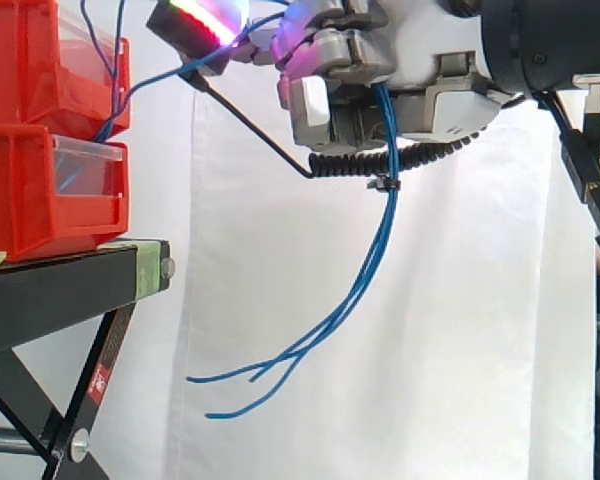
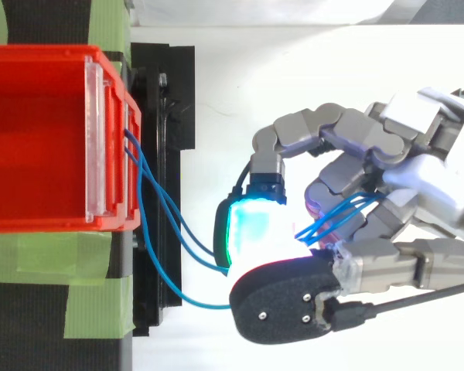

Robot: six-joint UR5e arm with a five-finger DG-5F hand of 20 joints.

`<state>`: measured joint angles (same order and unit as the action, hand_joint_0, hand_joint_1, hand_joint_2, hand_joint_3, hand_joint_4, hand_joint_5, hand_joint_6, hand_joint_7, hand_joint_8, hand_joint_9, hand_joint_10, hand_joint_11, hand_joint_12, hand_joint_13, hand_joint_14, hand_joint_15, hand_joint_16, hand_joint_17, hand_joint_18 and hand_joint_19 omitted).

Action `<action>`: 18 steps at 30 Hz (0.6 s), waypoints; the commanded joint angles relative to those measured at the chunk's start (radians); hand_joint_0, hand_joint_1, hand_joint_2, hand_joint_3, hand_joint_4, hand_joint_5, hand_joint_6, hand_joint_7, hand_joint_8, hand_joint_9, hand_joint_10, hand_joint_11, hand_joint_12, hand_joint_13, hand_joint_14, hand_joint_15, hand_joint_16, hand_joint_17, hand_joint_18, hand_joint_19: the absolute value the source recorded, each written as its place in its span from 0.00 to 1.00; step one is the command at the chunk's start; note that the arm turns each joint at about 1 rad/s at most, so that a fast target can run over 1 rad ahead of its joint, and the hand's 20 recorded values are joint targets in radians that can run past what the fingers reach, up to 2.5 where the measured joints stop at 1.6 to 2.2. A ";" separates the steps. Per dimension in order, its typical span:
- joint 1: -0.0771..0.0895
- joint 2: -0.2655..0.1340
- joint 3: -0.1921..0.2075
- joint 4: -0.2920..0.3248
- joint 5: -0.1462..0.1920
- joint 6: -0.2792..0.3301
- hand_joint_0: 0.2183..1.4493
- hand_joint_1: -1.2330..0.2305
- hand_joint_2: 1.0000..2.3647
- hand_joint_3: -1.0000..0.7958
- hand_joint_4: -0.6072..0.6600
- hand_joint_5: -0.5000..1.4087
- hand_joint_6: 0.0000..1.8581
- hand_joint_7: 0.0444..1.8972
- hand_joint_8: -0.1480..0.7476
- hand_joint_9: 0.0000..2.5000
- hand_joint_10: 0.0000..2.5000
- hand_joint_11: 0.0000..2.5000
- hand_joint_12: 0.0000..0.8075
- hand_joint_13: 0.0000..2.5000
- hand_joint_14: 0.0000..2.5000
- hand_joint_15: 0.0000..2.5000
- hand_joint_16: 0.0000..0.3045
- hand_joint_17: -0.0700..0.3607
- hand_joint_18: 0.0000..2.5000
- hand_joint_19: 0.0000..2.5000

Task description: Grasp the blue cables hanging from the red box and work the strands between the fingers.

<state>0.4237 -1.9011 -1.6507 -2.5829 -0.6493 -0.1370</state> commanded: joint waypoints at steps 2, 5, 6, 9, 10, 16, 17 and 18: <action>-0.008 0.000 0.028 -0.019 -0.023 -0.148 0.51 0.45 0.01 0.63 0.70 0.28 0.76 0.71 0.73 0.70 1.00 1.00 0.69 0.74 1.00 0.71 0.64 0.50 0.92 0.29; -0.014 0.000 0.065 -0.100 -0.069 -0.259 0.51 0.45 0.01 0.63 0.70 0.28 0.76 0.71 0.73 0.70 1.00 1.00 0.69 0.74 1.00 0.71 0.64 0.50 0.92 0.29; -0.014 0.000 0.065 -0.100 -0.069 -0.259 0.51 0.45 0.01 0.63 0.70 0.28 0.76 0.71 0.73 0.70 1.00 1.00 0.69 0.74 1.00 0.71 0.64 0.50 0.92 0.29; -0.016 0.000 0.114 -0.186 -0.099 -0.335 0.51 0.45 0.01 0.63 0.70 0.28 0.76 0.71 0.73 0.70 1.00 1.00 0.69 0.74 1.00 0.71 0.64 0.50 0.92 0.29; -0.016 0.002 0.124 -0.200 -0.101 -0.346 0.51 0.45 0.01 0.63 0.70 0.28 0.76 0.71 0.73 0.70 1.00 1.00 0.69 0.74 1.00 0.71 0.64 0.50 0.92 0.29; -0.017 0.000 0.180 -0.281 -0.104 -0.418 0.51 0.45 0.01 0.63 0.70 0.28 0.76 0.71 0.73 0.70 1.00 1.00 0.69 0.74 1.00 0.71 0.64 0.50 0.92 0.29; -0.017 0.002 0.180 -0.281 -0.104 -0.426 0.51 0.45 0.01 0.63 0.71 0.28 0.76 0.71 0.73 0.70 1.00 1.00 0.69 0.74 1.00 0.71 0.64 0.50 0.92 0.29; -0.017 0.000 0.180 -0.281 -0.104 -0.440 0.51 0.45 0.01 0.63 0.70 0.28 0.76 0.71 0.73 0.70 1.00 1.00 0.69 0.74 1.00 0.71 0.64 0.50 0.92 0.29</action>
<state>0.4068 -1.8999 -1.4788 -2.8500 -0.7522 -0.5448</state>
